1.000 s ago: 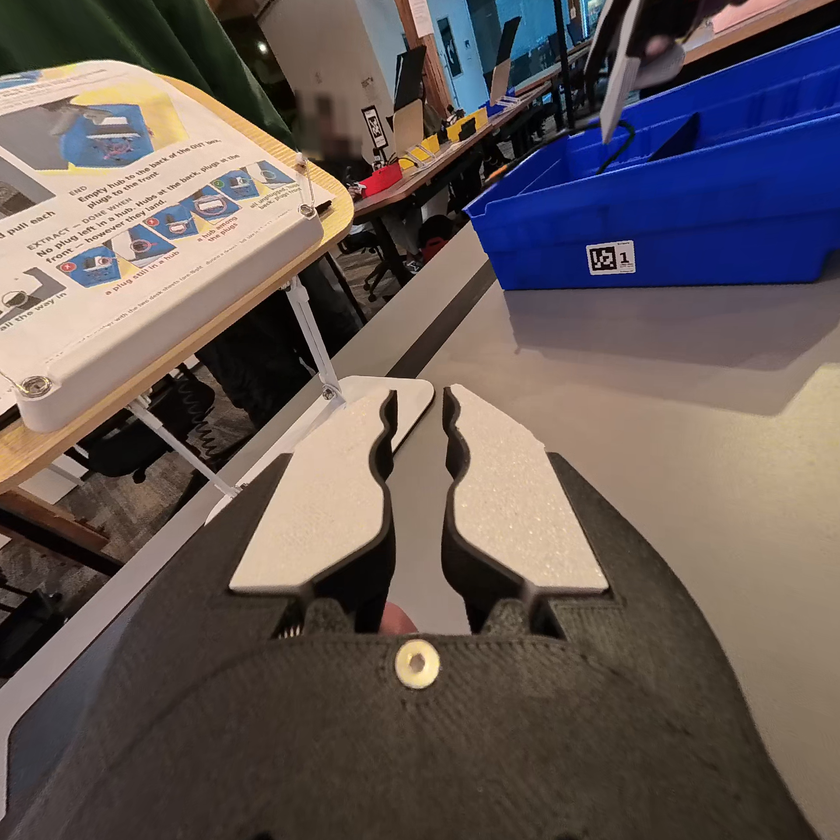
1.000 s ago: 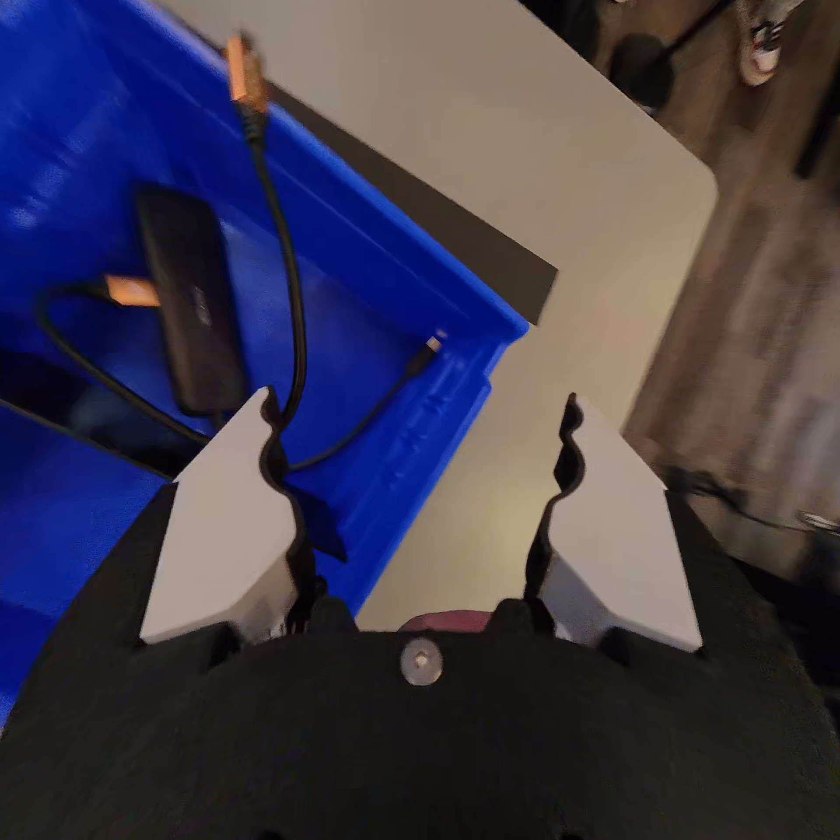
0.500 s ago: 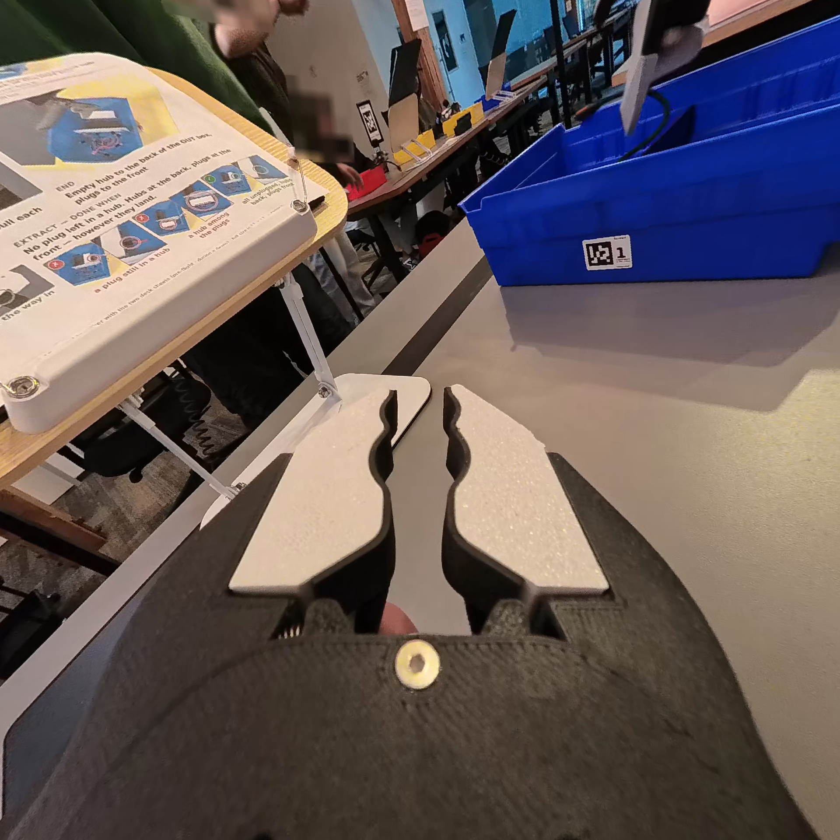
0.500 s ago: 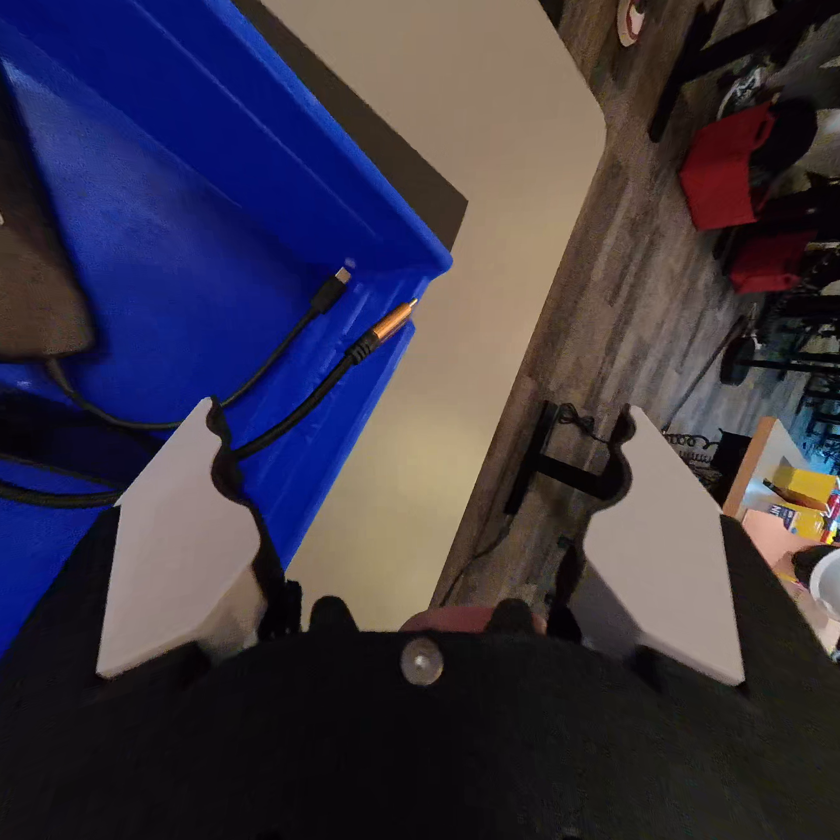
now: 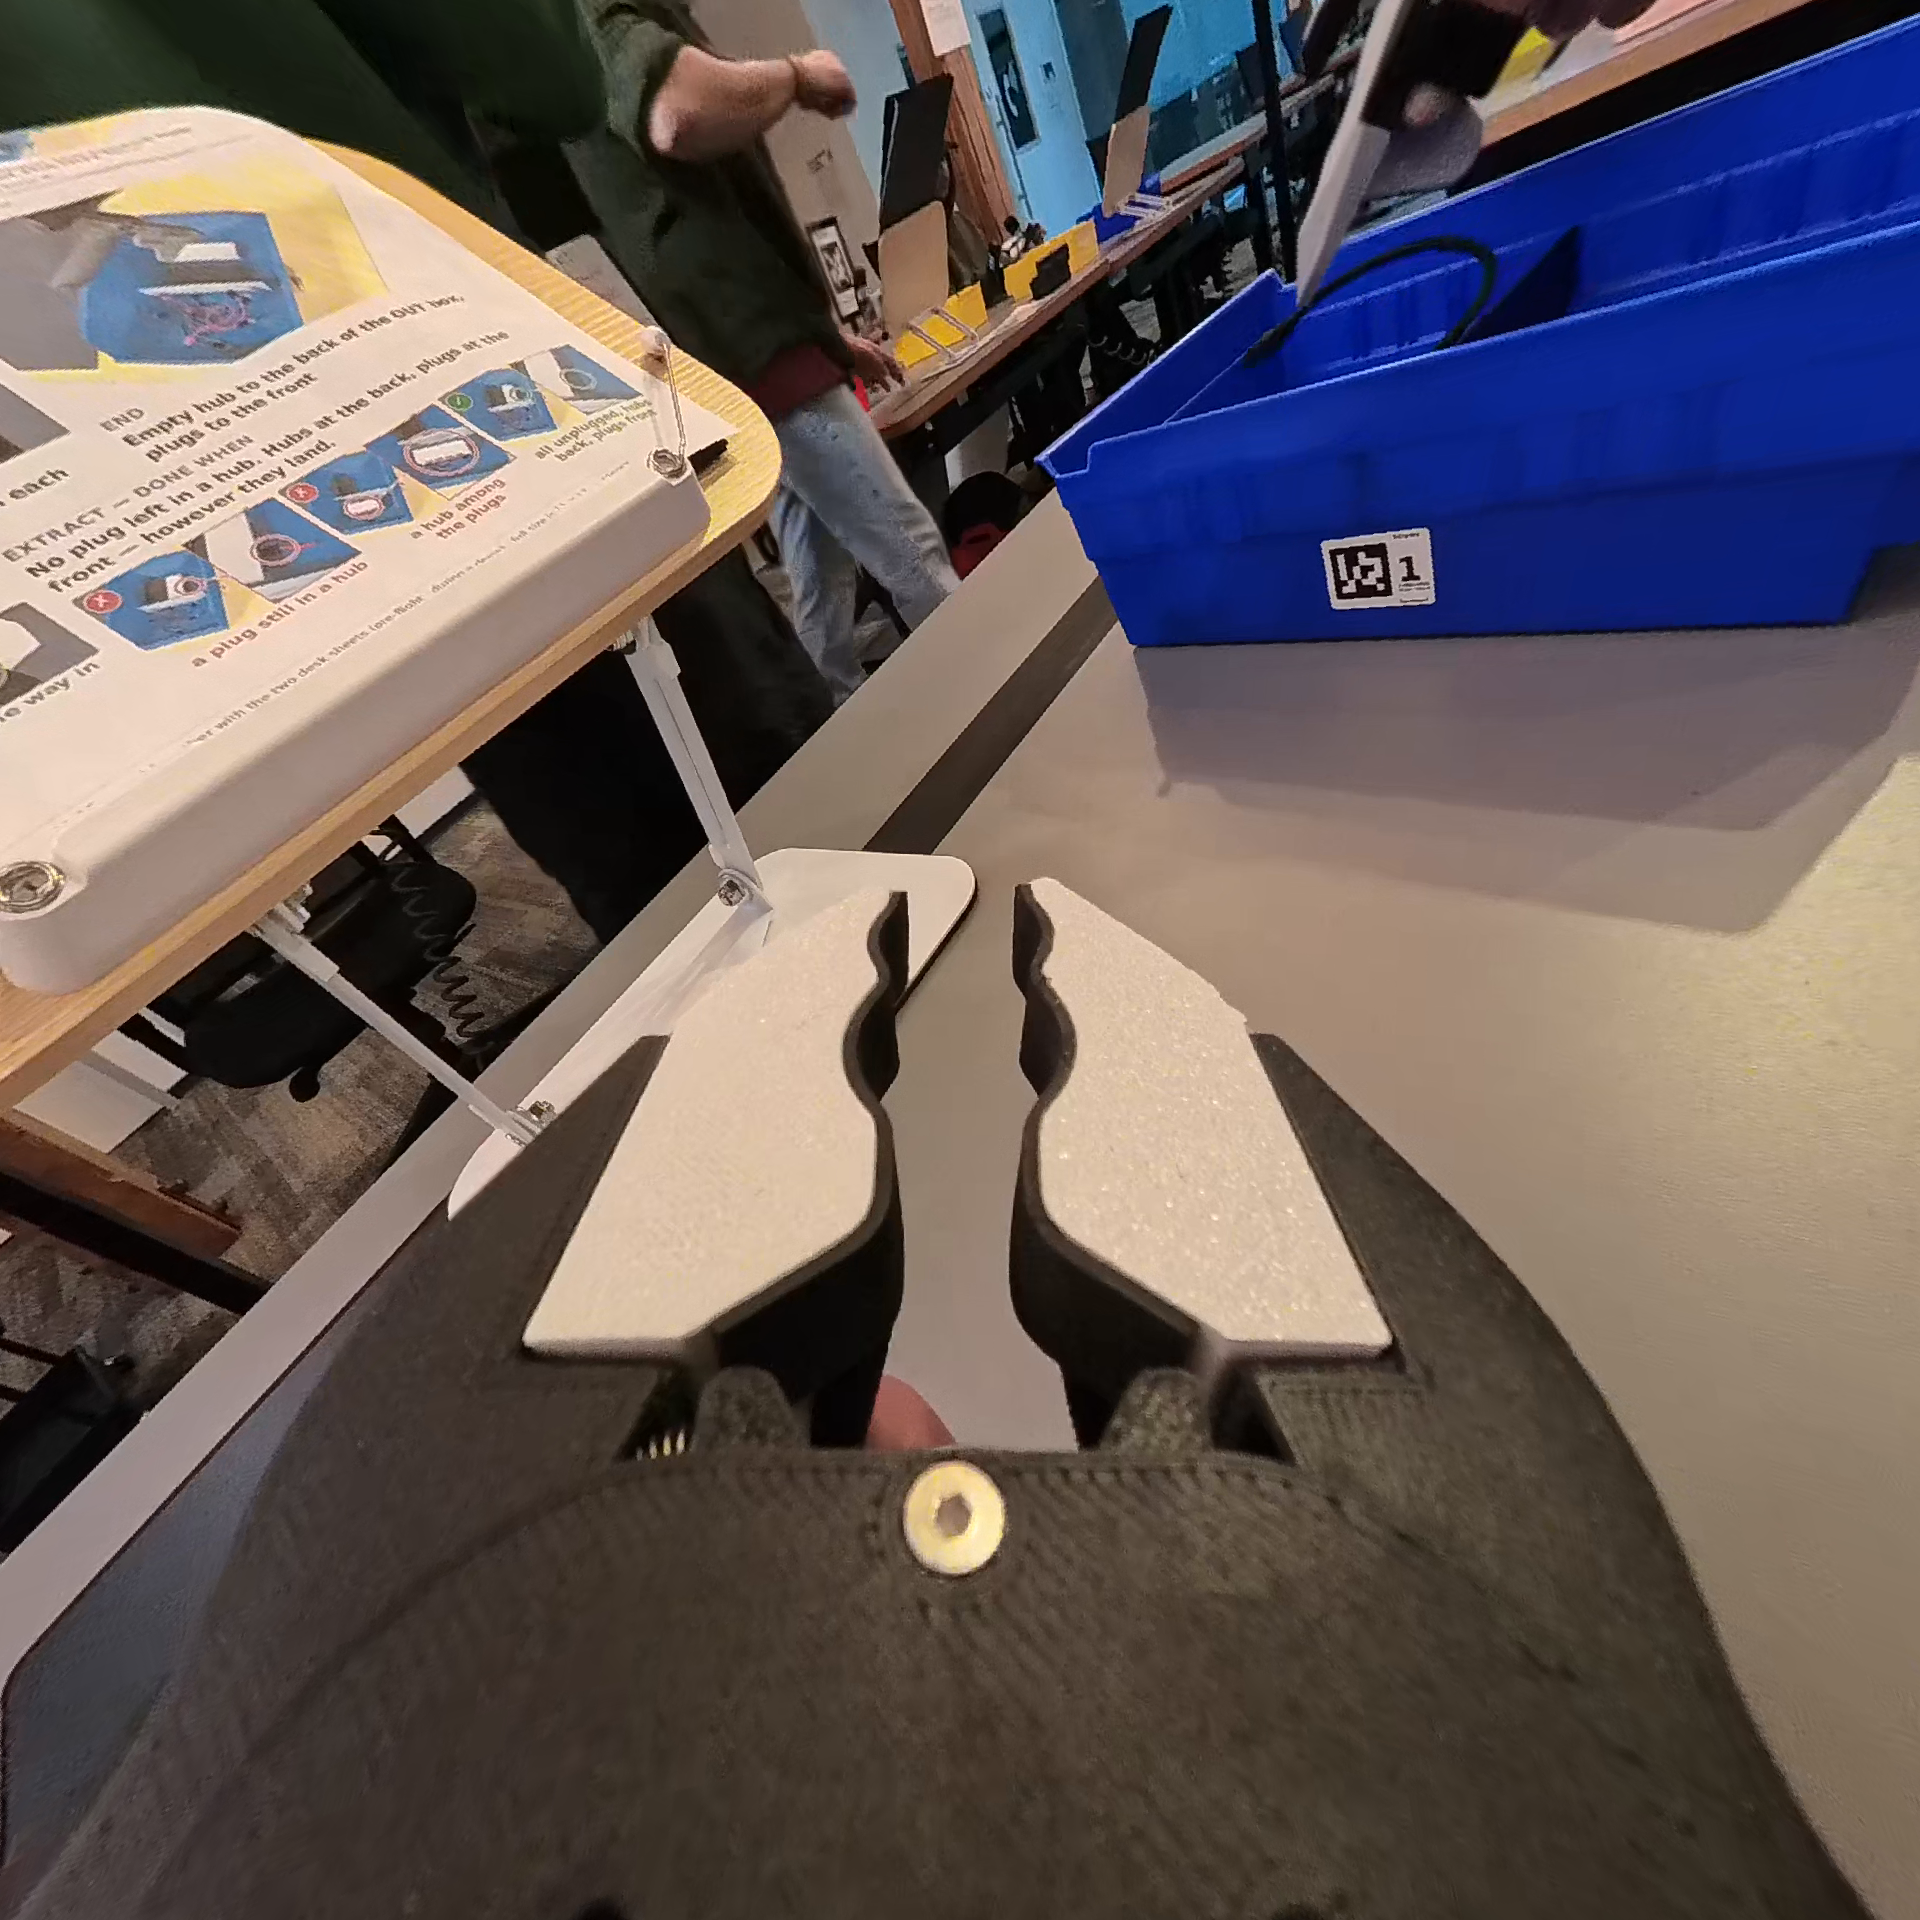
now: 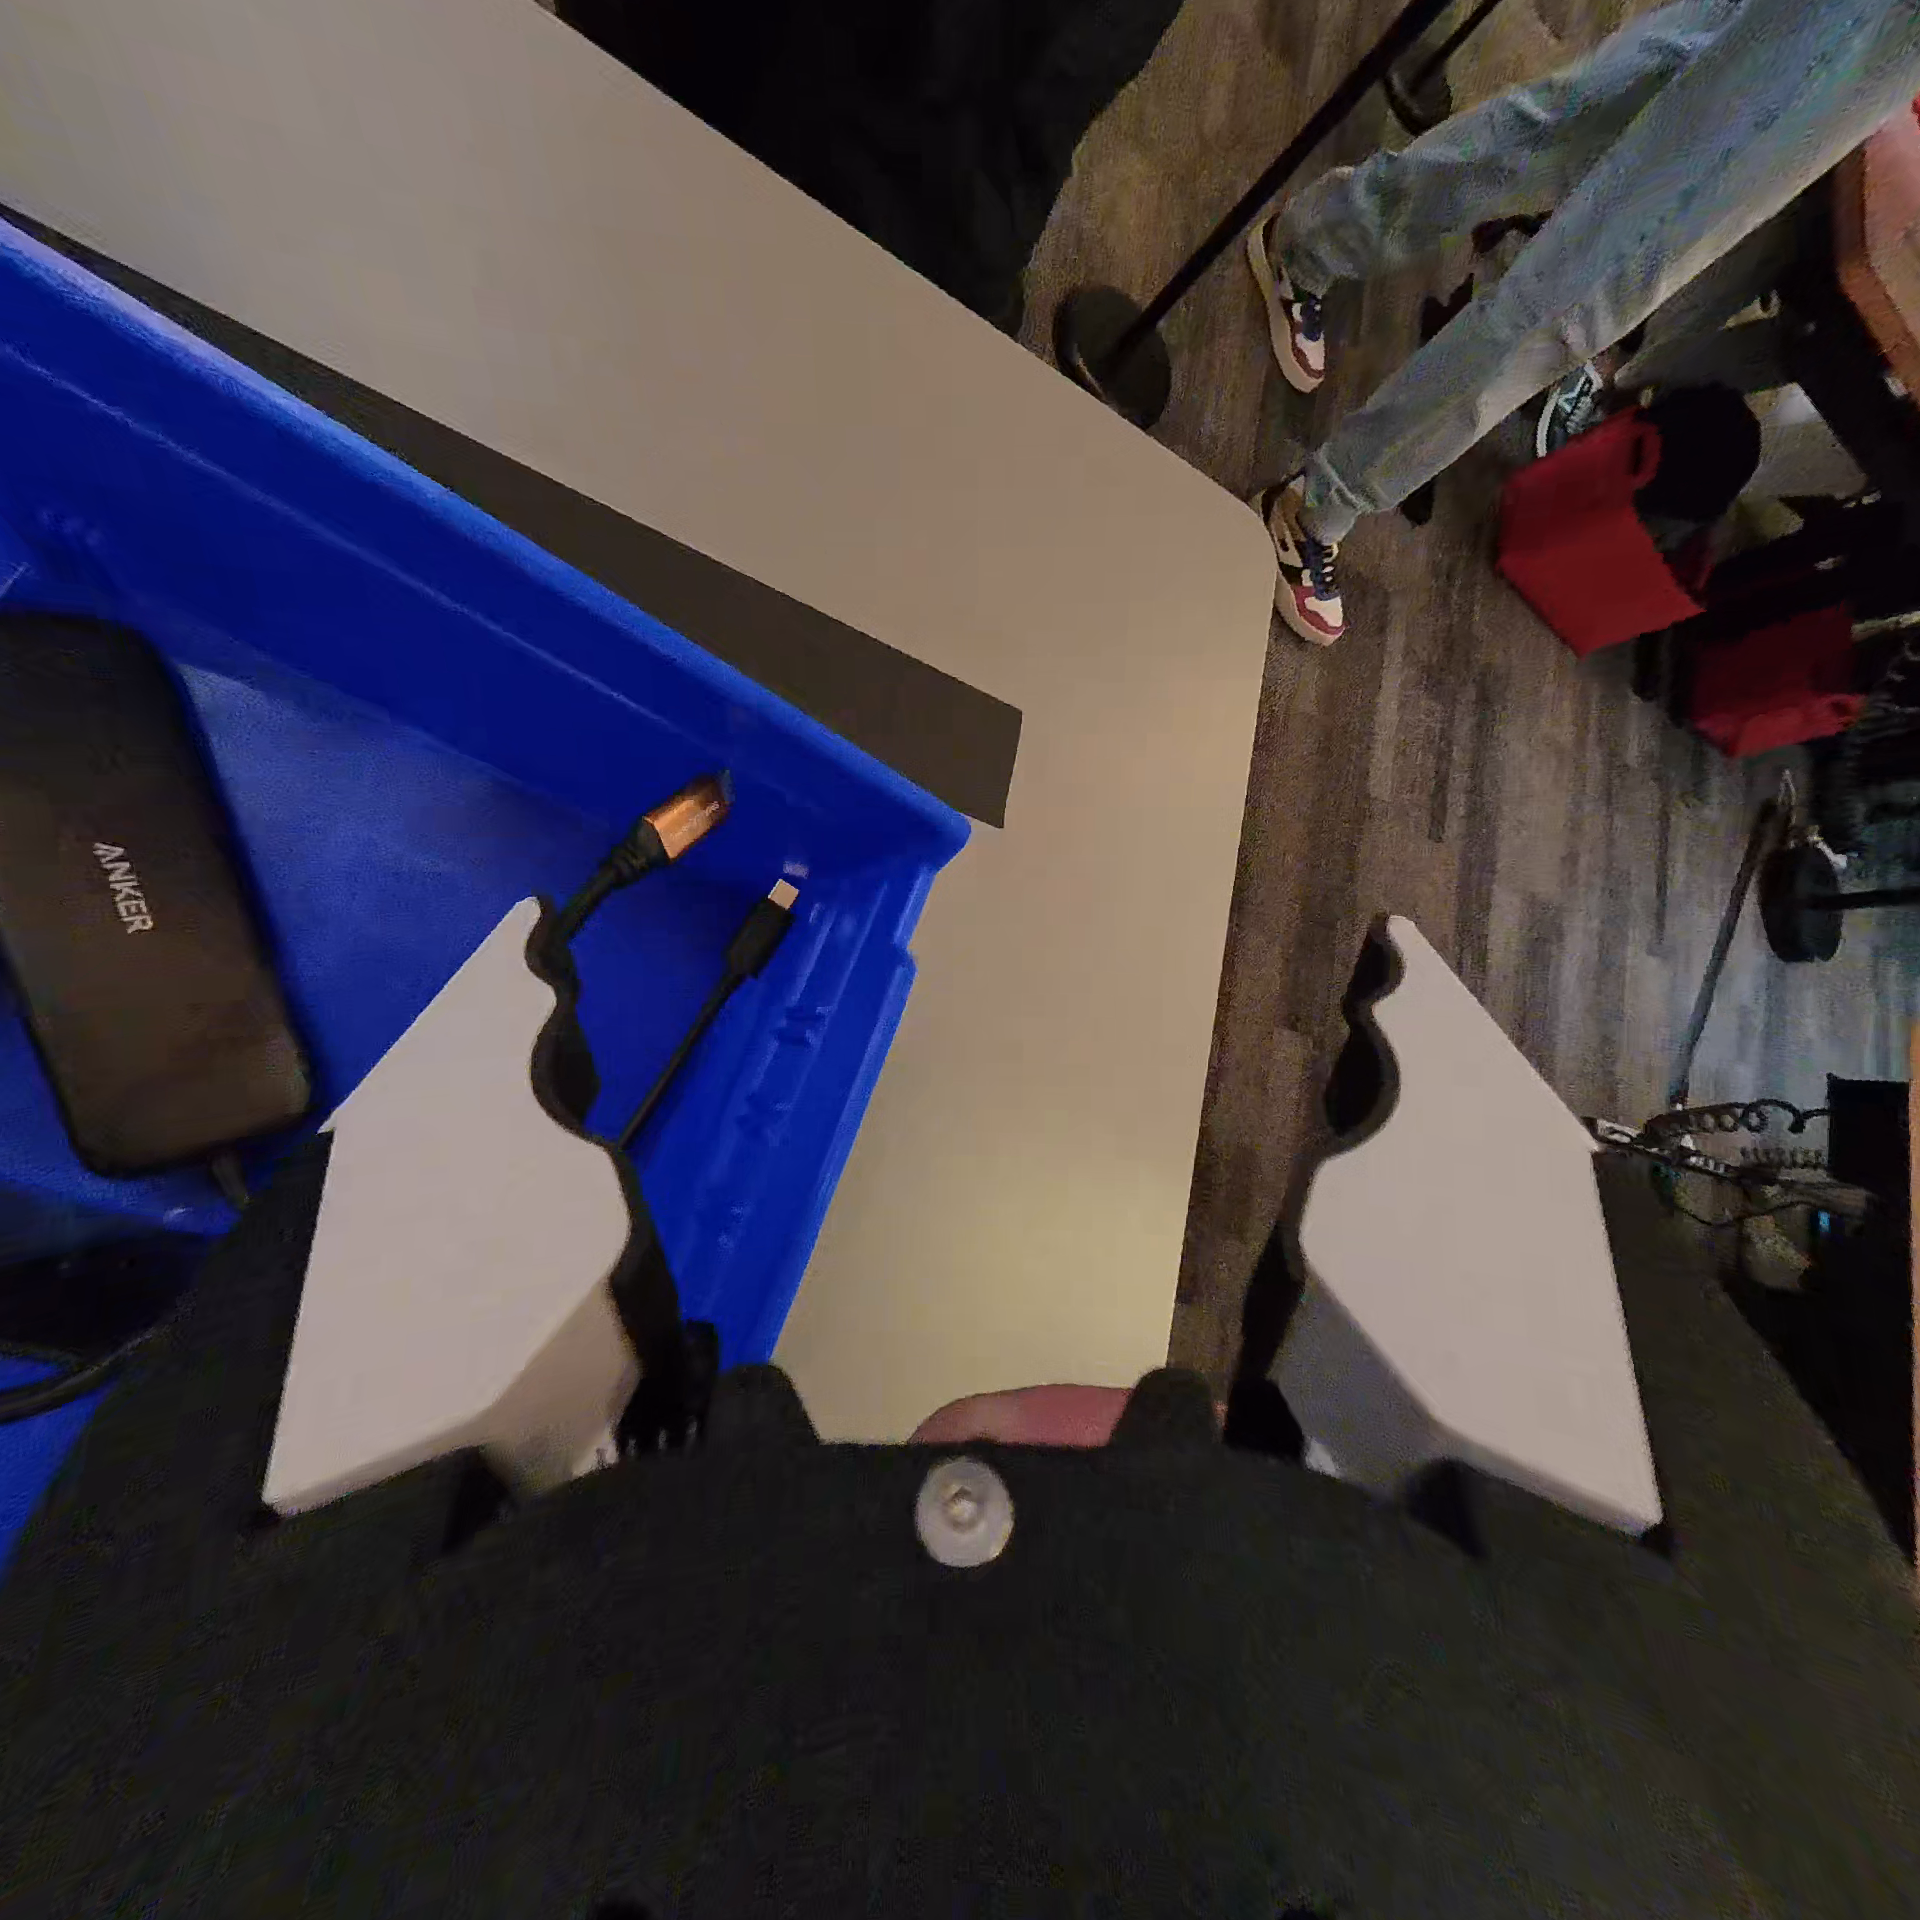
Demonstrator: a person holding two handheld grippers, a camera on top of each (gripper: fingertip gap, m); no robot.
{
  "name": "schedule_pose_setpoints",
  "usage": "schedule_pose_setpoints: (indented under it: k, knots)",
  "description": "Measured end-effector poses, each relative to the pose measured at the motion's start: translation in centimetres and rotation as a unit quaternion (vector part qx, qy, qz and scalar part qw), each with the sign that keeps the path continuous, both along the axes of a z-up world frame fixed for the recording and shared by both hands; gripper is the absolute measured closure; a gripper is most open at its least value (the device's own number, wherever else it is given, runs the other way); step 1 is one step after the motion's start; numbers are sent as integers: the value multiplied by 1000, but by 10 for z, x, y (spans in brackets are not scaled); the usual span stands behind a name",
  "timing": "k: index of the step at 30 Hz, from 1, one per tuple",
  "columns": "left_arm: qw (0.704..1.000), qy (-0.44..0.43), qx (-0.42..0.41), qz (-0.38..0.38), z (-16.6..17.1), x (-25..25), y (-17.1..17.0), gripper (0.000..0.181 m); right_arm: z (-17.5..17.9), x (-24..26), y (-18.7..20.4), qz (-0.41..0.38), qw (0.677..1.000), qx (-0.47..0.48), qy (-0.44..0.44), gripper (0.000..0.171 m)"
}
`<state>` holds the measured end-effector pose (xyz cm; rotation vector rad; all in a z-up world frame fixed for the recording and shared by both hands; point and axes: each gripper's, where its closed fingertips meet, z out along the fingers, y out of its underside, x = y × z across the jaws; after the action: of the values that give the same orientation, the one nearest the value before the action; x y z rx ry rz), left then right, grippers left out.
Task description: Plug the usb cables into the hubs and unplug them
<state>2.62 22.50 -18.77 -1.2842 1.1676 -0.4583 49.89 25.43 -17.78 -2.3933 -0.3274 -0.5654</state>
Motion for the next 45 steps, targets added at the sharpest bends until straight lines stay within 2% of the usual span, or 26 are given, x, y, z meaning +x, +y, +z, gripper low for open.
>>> schedule_pose_setpoints:
  k: [3, 5, 9, 12, 14, 19, 20, 24, 26, 29, 32, 35, 38, 42, 45]
  knots:
    - [1000, 4, 0, -1, -2, 1, 0, 162, -11, -2, 5, 36, 998, -26, -53, 26]
    - [1000, 6, 0, -1, -3, 1, 0, 162, -12, 1, 10, 27, 997, -16, -65, 22]
    - [1000, 9, 1, 0, -4, 0, 1, 162, 3, 13, 14, -29, 998, 36, -32, 37]
    - [1000, 7, -1, 1, -4, 0, 2, 162, 10, 21, 7, -14, 993, 8, -121, 34]
    - [1000, 8, -1, 1, -5, 0, 3, 162, 23, 16, 4, -18, 994, 32, -100, 41]
    - [1000, 8, 0, -1, -5, 1, 2, 162, 61, -8, -25, 5, 994, 58, -93, 42]
    - [1000, 7, -1, -1, -4, 1, 2, 162, 67, -19, -31, 18, 994, 63, -88, 46]
    - [1000, 5, -2, -5, -3, 3, 0, 162, 84, -83, -62, 104, 991, 58, -63, 90]
    - [1000, 7, 0, -7, -2, 5, -3, 162, 94, -127, -72, 160, 984, 70, -19, 93]
    - [1000, 5, 3, -10, 0, 7, -6, 162, 125, -195, -84, 241, 961, 125, 48, 125]
    - [1000, 1, 6, -10, 4, 6, -8, 162, 158, -251, -92, 299, 931, 188, 95, 134]
    - [1000, -3, 9, -11, 8, 5, -10, 163, 185, -296, -94, 339, 895, 255, 137, 134]
    - [1000, -8, 11, -13, 13, 4, -13, 162, 198, -332, -95, 375, 859, 296, 184, 131]
    - [1000, -17, 17, -15, 24, 2, -17, 162, 195, -360, -99, 419, 812, 333, 232, 131]
    - [999, -30, 23, -20, 38, 2, -21, 161, 185, -370, -97, 438, 799, 331, 246, 128]
